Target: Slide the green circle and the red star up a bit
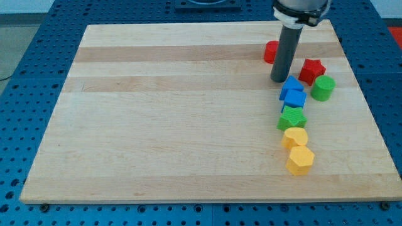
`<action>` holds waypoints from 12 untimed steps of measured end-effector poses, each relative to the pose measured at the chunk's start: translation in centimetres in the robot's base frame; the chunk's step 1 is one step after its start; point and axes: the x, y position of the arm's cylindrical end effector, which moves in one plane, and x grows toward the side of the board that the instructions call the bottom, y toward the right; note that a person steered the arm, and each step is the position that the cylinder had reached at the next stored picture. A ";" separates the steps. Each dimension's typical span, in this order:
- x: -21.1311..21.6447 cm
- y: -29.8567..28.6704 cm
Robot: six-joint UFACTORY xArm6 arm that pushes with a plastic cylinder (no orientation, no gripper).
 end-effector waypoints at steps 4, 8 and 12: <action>22.0 -7.3; 21.7 16.8; 7.9 10.6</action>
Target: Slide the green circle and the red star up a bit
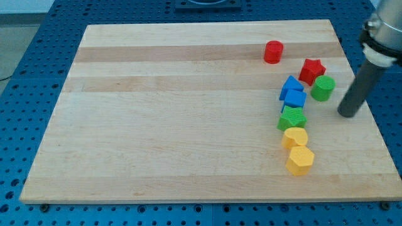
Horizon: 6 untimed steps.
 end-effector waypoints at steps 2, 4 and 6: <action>-3.5 -1.8; -5.4 -2.4; -8.3 -3.9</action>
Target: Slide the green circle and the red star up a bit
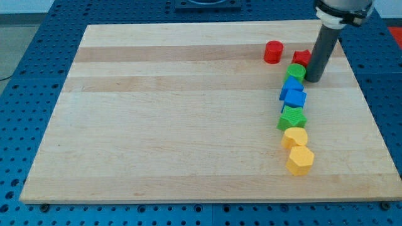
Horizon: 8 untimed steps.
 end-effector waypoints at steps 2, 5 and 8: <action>-0.6 -0.1; -0.6 -0.7; -0.6 -1.4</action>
